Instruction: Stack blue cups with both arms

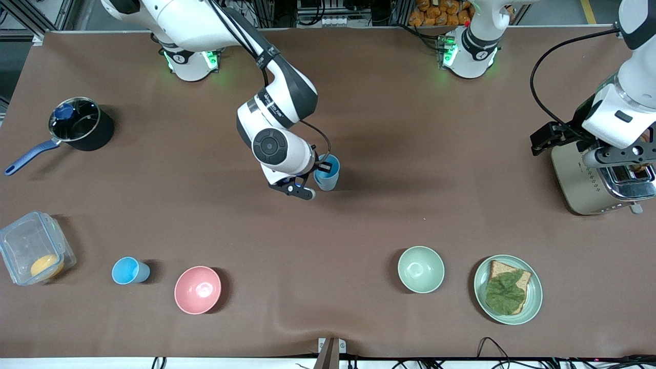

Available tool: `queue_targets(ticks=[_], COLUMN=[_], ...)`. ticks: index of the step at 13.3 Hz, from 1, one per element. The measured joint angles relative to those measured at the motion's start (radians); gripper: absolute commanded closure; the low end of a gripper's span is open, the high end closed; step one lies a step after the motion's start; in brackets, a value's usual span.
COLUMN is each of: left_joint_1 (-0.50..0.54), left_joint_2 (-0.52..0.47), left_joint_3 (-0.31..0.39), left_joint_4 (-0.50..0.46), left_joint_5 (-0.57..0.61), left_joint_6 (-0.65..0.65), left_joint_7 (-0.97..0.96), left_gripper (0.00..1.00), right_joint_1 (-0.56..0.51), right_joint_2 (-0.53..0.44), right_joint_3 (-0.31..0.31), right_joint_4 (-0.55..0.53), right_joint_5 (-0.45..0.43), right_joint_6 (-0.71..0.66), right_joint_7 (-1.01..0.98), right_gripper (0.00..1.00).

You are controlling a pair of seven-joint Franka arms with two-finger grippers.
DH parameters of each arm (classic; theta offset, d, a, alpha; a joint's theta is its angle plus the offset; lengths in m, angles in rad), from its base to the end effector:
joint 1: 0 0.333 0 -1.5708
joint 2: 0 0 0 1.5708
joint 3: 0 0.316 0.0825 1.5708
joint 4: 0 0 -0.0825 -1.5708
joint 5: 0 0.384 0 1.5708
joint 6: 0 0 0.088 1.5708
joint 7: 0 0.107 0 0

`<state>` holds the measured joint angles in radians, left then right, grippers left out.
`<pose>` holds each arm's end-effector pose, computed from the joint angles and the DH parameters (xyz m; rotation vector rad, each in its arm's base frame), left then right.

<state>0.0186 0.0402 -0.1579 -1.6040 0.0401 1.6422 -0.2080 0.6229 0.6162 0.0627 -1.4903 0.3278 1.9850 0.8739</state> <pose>0.5671 -0.0737 0.5927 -3.1065 -0.1024 -0.0068 0.5324 0.4524 0.3055 -2.9109 0.5134 0.4724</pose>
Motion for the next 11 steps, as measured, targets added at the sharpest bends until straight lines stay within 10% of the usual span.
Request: queue_targets(ticks=[4, 6, 11], left_joint_1=[0.000, 0.000, -0.001], left_joint_2=[0.001, 0.001, 0.002], left_joint_3=[-0.003, -0.003, -0.005], left_joint_4=[-0.001, -0.001, -0.002], left_joint_5=[0.000, 0.000, -0.002], left_joint_6=[0.000, 0.000, 0.000], left_joint_7=[0.000, 0.000, 0.000], left_gripper=[0.00, 0.00, 0.00], right_joint_1=[0.000, 0.000, -0.016], right_joint_2=[0.003, 0.003, 0.001], right_joint_3=[-0.001, -0.001, -0.013], right_joint_4=[0.000, 0.000, 0.016], right_joint_5=[0.000, 0.000, 0.000], right_joint_6=[-0.004, -0.011, -0.014], right_joint_7=[0.014, 0.018, 0.016], right_gripper=[0.92, 0.00, 0.00])
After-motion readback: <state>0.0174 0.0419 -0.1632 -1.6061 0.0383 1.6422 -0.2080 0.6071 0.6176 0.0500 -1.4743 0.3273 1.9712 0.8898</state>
